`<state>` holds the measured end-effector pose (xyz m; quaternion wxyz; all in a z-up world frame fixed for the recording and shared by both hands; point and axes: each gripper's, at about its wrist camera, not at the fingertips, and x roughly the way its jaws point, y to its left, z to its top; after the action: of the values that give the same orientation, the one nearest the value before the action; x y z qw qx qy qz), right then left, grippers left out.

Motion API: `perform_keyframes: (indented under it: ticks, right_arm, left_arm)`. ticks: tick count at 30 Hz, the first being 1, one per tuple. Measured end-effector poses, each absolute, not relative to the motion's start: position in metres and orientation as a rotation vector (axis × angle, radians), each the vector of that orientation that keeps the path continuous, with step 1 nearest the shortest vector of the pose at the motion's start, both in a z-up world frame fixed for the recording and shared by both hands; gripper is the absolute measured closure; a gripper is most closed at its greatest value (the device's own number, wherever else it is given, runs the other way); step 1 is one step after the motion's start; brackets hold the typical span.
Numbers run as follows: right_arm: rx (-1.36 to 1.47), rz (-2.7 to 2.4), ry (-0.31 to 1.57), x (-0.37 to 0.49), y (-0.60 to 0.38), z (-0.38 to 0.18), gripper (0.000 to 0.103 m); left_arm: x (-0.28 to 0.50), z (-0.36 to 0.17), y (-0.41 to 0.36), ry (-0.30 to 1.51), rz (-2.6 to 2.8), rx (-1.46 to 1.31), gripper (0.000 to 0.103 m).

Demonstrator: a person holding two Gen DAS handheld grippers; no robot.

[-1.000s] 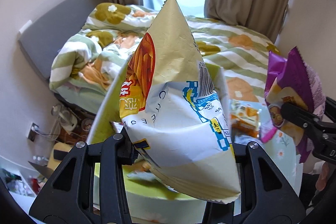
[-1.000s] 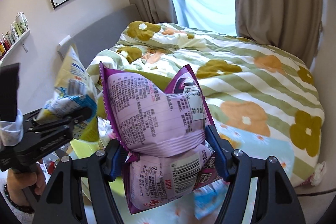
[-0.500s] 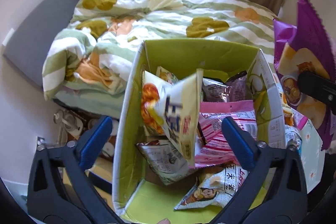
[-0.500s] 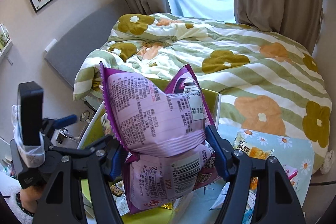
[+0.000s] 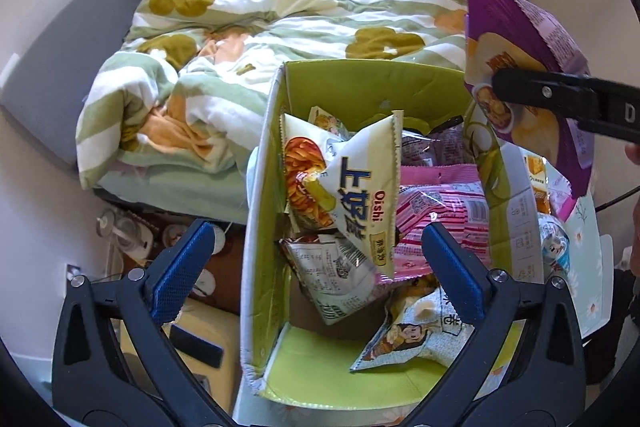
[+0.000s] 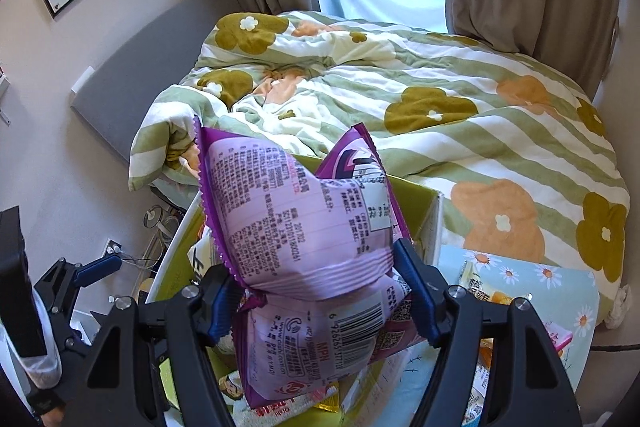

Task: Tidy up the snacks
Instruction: 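Lower the white chip bag and purple bag into the box and open both tools, then move both tools back over the remaining snack bags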

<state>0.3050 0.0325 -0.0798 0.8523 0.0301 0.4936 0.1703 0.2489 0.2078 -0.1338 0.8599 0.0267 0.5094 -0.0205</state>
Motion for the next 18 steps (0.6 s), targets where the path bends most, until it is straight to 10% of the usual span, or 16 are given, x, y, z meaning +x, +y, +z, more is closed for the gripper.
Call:
perform_keyframes:
  ticks: [6,9,18]
  right_arm:
    - [0.046,0.337,1.06,0.323,0.046,-0.088,0.034]
    - [0.083,0.319,1.036,0.325,0.044,-0.089,0.0]
    - [0.087,0.307,0.994,0.307,0.038,-0.085,0.0]
  left_arm:
    - [0.256,-0.138,0.216,1.086,-0.04,0.053,0.0]
    - [0.257,-0.14,0.217,1.09,-0.04,0.054,0.001]
    - [0.256,-0.143,0.219,1.095,-0.043,0.067,0.001]
